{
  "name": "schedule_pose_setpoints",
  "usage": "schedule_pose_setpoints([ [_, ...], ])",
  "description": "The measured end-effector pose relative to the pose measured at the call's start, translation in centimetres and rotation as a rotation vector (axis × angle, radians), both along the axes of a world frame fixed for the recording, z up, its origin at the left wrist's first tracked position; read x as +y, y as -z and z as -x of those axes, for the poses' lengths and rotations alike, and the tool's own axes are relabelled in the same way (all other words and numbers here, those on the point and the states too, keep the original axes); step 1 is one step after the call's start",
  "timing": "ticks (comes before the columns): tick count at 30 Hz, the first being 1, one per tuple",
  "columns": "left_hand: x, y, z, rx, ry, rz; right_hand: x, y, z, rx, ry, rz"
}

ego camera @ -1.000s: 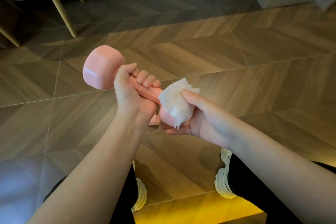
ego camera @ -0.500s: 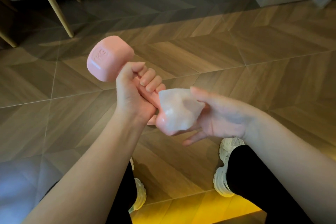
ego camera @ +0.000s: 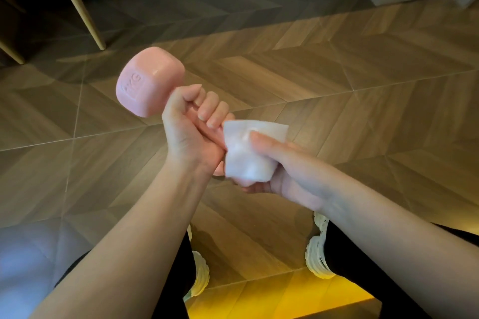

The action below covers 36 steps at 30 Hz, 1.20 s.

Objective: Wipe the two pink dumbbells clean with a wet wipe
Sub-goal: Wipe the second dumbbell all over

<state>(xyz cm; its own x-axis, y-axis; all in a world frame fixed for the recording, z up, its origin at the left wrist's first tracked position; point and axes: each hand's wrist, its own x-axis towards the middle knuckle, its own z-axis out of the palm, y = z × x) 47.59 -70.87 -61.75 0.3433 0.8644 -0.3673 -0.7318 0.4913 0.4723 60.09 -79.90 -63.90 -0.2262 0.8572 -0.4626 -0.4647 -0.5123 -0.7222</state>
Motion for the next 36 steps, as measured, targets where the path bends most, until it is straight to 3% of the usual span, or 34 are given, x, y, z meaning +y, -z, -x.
schedule_pose_setpoints([
  [7, 0.3, 0.2, -0.4, 0.208, -0.147, 0.143, -0.5, -0.2, -0.9, -0.158, -0.024, -0.149],
  [11, 0.7, 0.1, -0.1, 0.173, -0.184, 0.179, -0.1, 0.1, 0.1, -0.270, 0.025, -0.191],
  [15, 1.1, 0.2, 0.6, 0.163, -0.217, 0.164, 0.2, -0.1, 0.1, -0.125, 0.055, -0.055],
  [19, 1.1, 0.4, 0.9, 0.163, -0.229, 0.164, -0.3, 0.3, 0.1, -0.172, -0.012, -0.144],
  [23, 0.8, 0.3, 0.0, 0.146, -0.205, 0.142, 0.2, 0.2, 1.4, -0.262, 0.121, -0.154],
  [26, 0.9, 0.2, -0.4, 0.153, -0.190, 0.139, 0.3, 0.0, 0.7, -0.202, 0.116, -0.110],
  [29, 1.3, 0.1, -0.1, 0.131, -0.216, 0.133, 0.0, -0.4, -0.7, -0.100, -0.002, -0.195],
  [34, 0.7, 0.2, -0.3, 0.153, -0.198, 0.128, 0.2, -0.1, 0.3, -0.281, 0.015, -0.227],
  [36, 0.7, 0.1, -0.3, 0.158, -0.181, 0.115, 0.1, -0.1, 0.4, -0.270, 0.020, -0.210],
])
